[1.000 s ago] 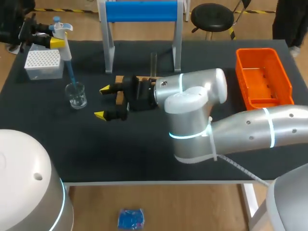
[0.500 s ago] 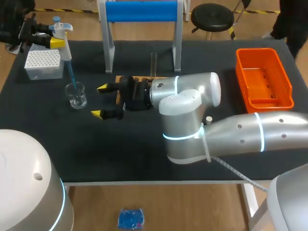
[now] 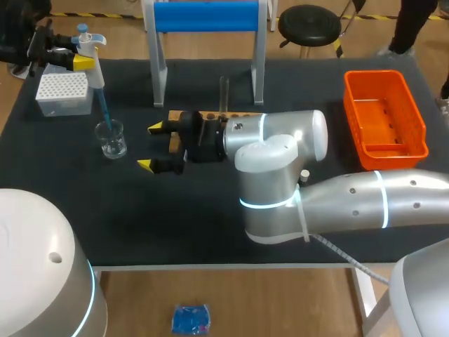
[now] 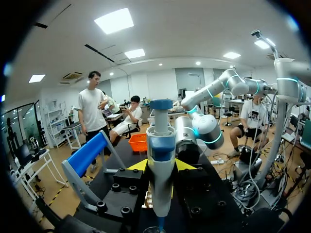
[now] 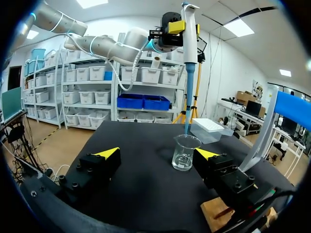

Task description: Invert the test tube, pick up the pipette, mount the tip to pipette, aspirate from beaker and dispense into the tube, eject the tip, return the pipette, and cap with the stopper.

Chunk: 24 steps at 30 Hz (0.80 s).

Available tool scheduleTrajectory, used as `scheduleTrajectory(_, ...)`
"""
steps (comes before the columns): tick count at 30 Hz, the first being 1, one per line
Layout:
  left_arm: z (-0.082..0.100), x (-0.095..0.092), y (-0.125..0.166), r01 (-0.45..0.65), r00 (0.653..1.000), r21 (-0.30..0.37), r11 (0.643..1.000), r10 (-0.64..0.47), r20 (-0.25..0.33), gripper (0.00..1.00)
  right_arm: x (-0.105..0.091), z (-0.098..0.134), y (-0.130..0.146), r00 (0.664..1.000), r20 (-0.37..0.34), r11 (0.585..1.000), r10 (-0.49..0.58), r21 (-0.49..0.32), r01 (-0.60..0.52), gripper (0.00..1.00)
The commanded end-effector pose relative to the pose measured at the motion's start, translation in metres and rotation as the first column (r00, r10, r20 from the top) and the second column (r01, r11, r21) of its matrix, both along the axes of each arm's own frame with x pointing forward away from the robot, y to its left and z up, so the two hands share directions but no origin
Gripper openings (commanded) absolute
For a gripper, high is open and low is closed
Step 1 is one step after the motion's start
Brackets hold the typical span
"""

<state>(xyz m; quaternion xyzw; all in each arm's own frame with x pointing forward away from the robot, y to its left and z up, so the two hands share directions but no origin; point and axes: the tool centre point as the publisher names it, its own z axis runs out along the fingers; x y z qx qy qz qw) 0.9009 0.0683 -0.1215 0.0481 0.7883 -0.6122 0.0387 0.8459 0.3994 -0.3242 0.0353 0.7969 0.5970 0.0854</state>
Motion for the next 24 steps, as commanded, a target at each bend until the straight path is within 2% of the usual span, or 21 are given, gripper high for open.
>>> scheduleTrajectory(1, 0.0, 0.0004, 0.0004, 0.002, 1.0, 0.0, 1.0, -0.002, 0.001, 0.0, -0.0009, -0.0012, 0.0007, 1.0, 0.002, 1.0, -0.003, 0.003, 0.003, 1.0)
scheduleTrajectory(16, 0.0, 0.0004, 0.0004, 0.002, 1.0, 0.0, 1.0, -0.002, 0.001, 0.0, -0.0009, -0.0012, 0.0007, 1.0, 0.002, 1.0, -0.003, 0.003, 0.003, 1.0)
scheduleTrajectory(24, -0.0065, 0.0029, -0.0017, -0.001, 1.0, 0.001, 1.0, 0.001, 0.024, 0.0, -0.0009, -0.0012, 0.0007, 1.0, 0.002, 1.0, -0.003, 0.003, 0.003, 1.0)
